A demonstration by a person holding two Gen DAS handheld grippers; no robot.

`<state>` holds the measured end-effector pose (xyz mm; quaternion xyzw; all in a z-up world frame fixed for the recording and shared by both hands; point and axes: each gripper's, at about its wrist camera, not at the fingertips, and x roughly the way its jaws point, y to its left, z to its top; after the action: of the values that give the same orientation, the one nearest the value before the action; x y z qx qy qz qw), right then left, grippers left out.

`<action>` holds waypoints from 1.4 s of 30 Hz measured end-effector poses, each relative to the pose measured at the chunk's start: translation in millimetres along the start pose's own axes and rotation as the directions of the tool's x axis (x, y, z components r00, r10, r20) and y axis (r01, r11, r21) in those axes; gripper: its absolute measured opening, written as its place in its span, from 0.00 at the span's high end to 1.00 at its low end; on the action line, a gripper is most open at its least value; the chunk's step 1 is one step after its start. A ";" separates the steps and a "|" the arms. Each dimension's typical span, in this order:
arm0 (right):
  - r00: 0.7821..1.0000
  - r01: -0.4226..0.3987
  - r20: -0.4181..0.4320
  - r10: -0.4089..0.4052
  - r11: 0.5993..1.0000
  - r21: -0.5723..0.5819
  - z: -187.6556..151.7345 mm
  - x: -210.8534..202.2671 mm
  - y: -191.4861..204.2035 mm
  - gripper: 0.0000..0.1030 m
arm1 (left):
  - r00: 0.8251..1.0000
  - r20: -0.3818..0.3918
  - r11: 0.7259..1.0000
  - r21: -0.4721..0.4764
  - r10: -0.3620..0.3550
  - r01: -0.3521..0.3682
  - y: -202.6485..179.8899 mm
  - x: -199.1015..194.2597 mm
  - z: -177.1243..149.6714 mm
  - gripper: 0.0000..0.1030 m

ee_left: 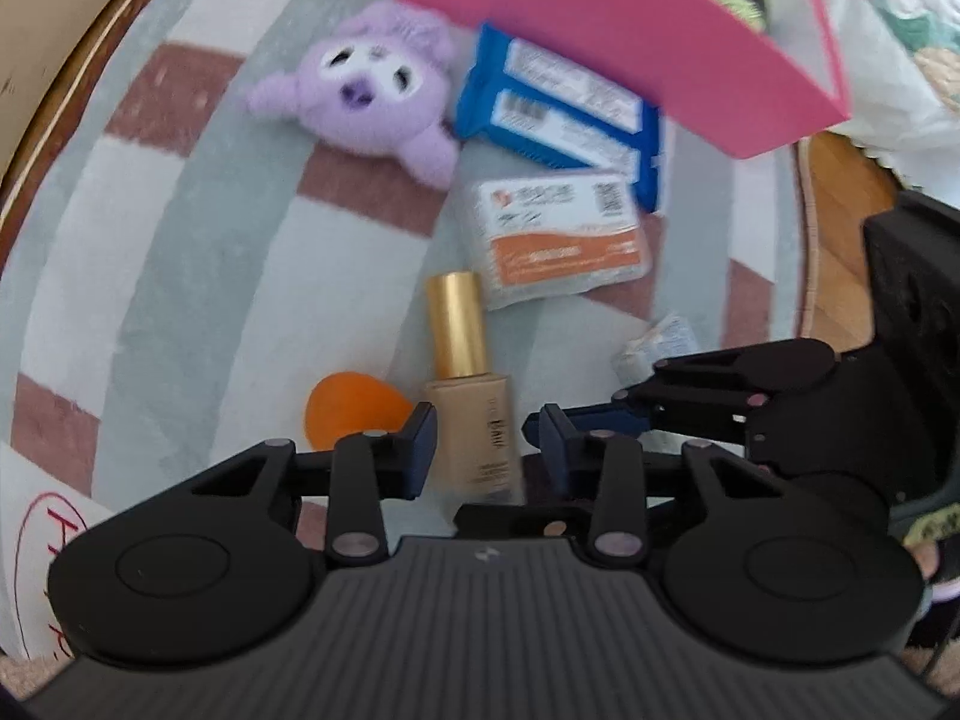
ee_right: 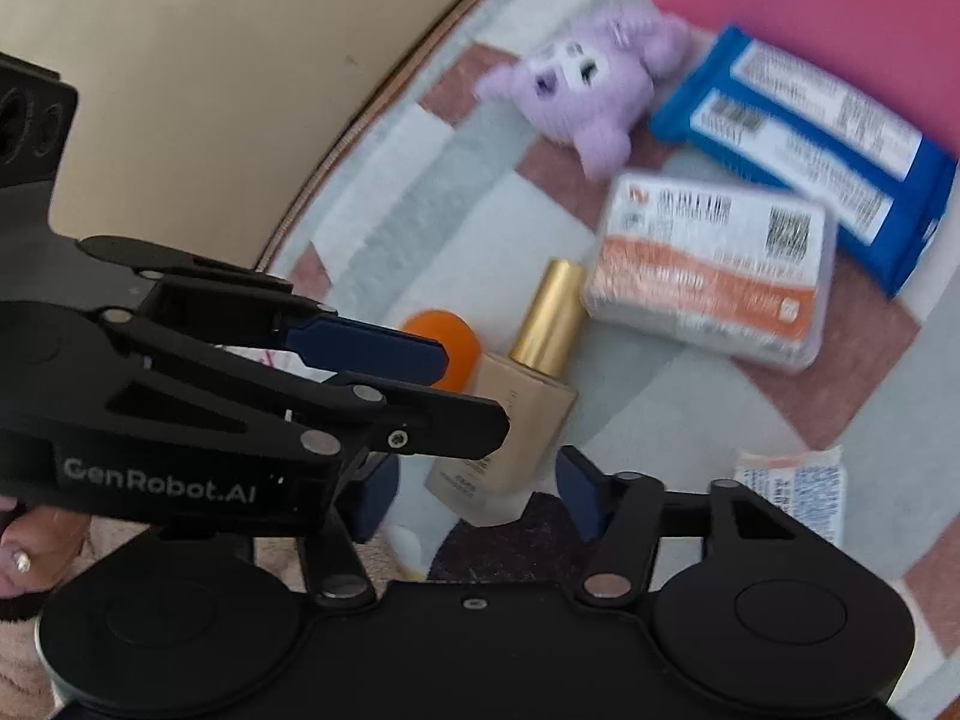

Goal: Organize objects
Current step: 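Move the left gripper back to the gold-capped foundation bottle, then close the left gripper on the foundation bottle and lift it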

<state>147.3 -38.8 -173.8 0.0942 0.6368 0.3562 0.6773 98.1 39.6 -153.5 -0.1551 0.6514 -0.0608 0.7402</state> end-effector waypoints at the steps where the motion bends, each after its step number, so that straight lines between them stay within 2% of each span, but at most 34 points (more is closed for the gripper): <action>1: 1.000 0.014 0.001 -0.014 1.000 -0.003 -1.0 3.5 0.8 0.44 | 1.000 -0.001 1.000 -0.004 0.007 -0.007 1.2 3.3 -0.9 0.68; 4: 1.000 0.029 0.004 -0.029 0.999 -0.018 -2.3 9.2 5.3 0.45 | 1.000 0.006 0.999 -0.035 -0.005 0.005 4.8 10.0 -4.0 0.70; 13: 0.996 0.092 0.030 -0.089 0.992 -0.090 -3.4 7.4 15.2 0.46 | 0.995 0.095 0.990 -0.135 -0.016 0.029 8.6 10.0 -18.9 0.70; 16: 0.990 0.140 0.037 -0.136 0.979 -0.150 -6.6 3.0 21.8 0.49 | 0.993 0.111 0.986 -0.160 -0.028 0.045 6.7 10.8 -22.9 0.70; 20: 0.982 0.188 0.032 -0.185 0.963 -0.196 -10.0 -5.7 25.1 0.56 | 0.991 0.133 0.990 -0.136 -0.026 0.044 -3.9 12.2 -27.9 0.70; 24: 0.974 0.227 0.030 -0.226 0.953 -0.202 -14.0 -11.2 22.8 0.62 | 0.991 0.126 0.987 -0.149 -0.040 0.059 -4.8 16.9 -29.1 0.65; 28: 0.970 0.241 0.034 -0.240 0.943 -0.229 -17.4 -11.3 20.6 0.61 | 0.990 0.124 0.979 -0.185 -0.062 0.084 -2.1 23.4 -30.4 0.56; 31: 0.961 0.274 0.045 -0.273 0.919 -0.283 -19.5 -0.6 26.2 0.59 | 0.988 0.125 0.967 -0.227 -0.085 0.112 3.0 28.8 -30.2 0.54; 33: 0.953 0.300 0.044 -0.301 0.905 -0.301 -20.0 12.8 27.6 0.54 | 0.987 0.132 0.958 -0.257 -0.096 0.127 6.8 31.6 -30.4 0.54; 35: 0.948 0.317 0.089 -0.305 0.894 -0.316 -20.2 15.8 32.5 0.53 | 0.985 0.150 0.953 -0.276 -0.088 0.127 10.4 31.9 -30.3 0.52; 38: 0.949 0.316 0.114 -0.295 0.903 -0.290 -19.4 14.4 28.9 0.55 | 0.982 0.155 0.937 -0.315 -0.107 0.152 16.6 34.1 -31.6 0.49; 42: 0.965 0.255 0.109 -0.237 0.945 -0.203 -16.1 6.6 14.4 0.59 | 0.981 0.160 0.932 -0.325 -0.113 0.160 15.6 36.4 -31.6 0.46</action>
<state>126.6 -29.6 -173.4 -0.0451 0.5726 0.3315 0.7484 70.6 39.0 -196.1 -0.3280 0.5867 0.0108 0.7403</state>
